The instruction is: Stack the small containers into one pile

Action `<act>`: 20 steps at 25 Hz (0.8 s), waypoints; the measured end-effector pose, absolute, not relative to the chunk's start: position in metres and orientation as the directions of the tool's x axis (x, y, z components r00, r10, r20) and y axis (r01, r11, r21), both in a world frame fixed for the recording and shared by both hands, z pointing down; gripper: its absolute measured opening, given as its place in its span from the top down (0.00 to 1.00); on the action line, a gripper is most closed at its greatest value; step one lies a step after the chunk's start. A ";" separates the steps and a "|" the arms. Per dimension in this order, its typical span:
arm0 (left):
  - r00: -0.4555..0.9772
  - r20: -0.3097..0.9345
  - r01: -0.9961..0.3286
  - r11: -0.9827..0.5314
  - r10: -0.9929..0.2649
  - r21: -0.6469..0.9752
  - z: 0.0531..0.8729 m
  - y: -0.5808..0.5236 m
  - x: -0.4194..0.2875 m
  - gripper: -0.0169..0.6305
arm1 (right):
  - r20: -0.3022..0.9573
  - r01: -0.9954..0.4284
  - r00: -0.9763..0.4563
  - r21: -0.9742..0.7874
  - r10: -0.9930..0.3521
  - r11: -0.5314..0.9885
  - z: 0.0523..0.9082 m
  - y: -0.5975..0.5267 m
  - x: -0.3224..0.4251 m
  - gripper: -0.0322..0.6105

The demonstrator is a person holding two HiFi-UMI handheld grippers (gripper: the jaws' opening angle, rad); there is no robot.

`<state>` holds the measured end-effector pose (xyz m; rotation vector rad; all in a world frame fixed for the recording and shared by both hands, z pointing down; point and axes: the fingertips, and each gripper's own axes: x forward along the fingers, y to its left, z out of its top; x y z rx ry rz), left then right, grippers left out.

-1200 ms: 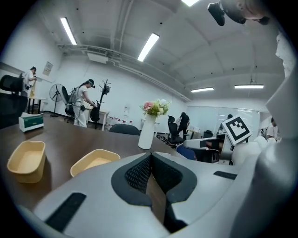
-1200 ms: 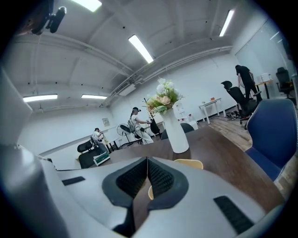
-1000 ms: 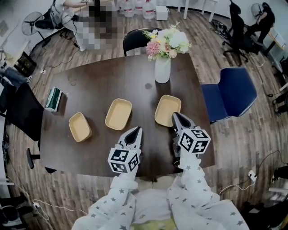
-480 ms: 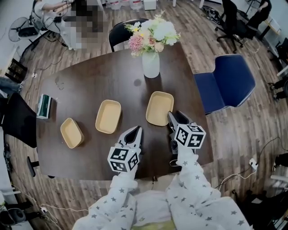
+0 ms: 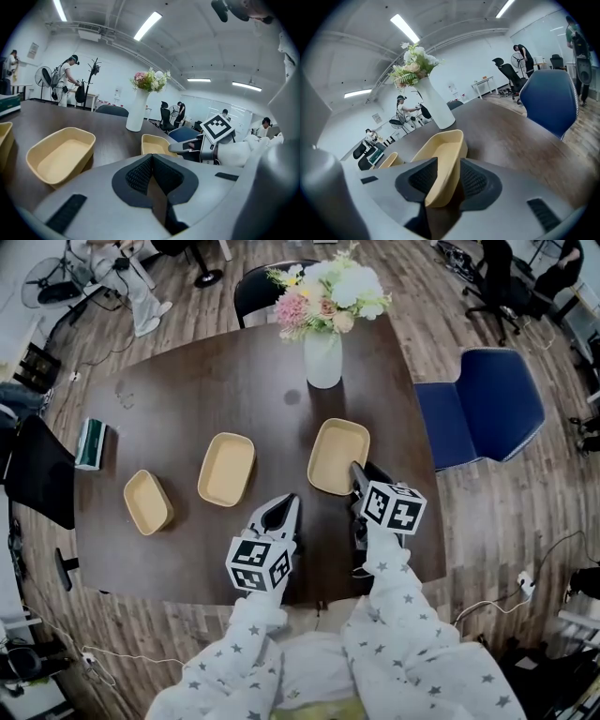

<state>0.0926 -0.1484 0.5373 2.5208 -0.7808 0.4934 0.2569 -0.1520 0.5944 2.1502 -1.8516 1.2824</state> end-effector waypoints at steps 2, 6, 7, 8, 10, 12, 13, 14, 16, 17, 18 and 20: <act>0.772 0.455 -0.605 -0.732 -0.443 0.314 0.538 -0.149 0.092 0.93 | 0.596 -0.833 -0.047 -0.466 -0.801 -0.298 0.599 -0.154 0.257 0.72; 0.766 0.452 -0.617 -0.720 -0.458 0.318 0.536 -0.151 0.088 0.93 | 0.623 -0.838 -0.036 -0.444 -0.781 -0.316 0.604 -0.158 0.256 0.78; 0.765 0.450 -0.620 -0.717 -0.461 0.319 0.536 -0.151 0.087 0.94 | 0.630 -0.840 -0.032 -0.438 -0.776 -0.321 0.605 -0.158 0.256 0.81; 0.764 0.447 -0.622 -0.715 -0.465 0.320 0.535 -0.151 0.086 0.93 | 0.632 -0.839 -0.033 -0.438 -0.774 -0.323 0.606 -0.159 0.256 0.82; 0.762 0.441 -0.627 -0.711 -0.474 0.319 0.533 -0.151 0.084 0.93 | 0.633 -0.834 -0.033 -0.444 -0.773 -0.327 0.606 -0.160 0.256 0.84; 0.757 0.437 -0.634 -0.706 -0.485 0.315 0.531 -0.153 0.082 0.93 | 0.635 -0.831 -0.029 -0.445 -0.772 -0.335 0.605 -0.161 0.256 0.86; 0.755 0.435 -0.638 -0.704 -0.491 0.313 0.530 -0.154 0.081 0.93 | 0.636 -0.829 -0.029 -0.446 -0.771 -0.337 0.604 -0.161 0.256 0.87; 0.752 0.434 -0.642 -0.701 -0.496 0.311 0.529 -0.154 0.081 0.93 | 0.636 -0.828 -0.033 -0.449 -0.771 -0.335 0.604 -0.161 0.256 0.88; 0.747 0.432 -0.649 -0.696 -0.506 0.308 0.527 -0.155 0.079 0.94 | 0.637 -0.828 -0.049 -0.457 -0.769 -0.325 0.604 -0.159 0.253 0.89; 0.745 0.430 -0.652 -0.694 -0.510 0.306 0.526 -0.156 0.078 0.93 | 0.636 -0.829 -0.054 -0.458 -0.770 -0.321 0.603 -0.159 0.252 0.89; 0.743 0.426 -0.654 -0.693 -0.516 0.303 0.525 -0.157 0.077 0.93 | 0.633 -0.830 -0.055 -0.459 -0.772 -0.316 0.602 -0.158 0.251 0.89; 0.740 0.417 -0.659 -0.691 -0.527 0.297 0.521 -0.159 0.075 0.93 | 0.622 -0.832 -0.058 -0.463 -0.781 -0.307 0.597 -0.158 0.249 0.89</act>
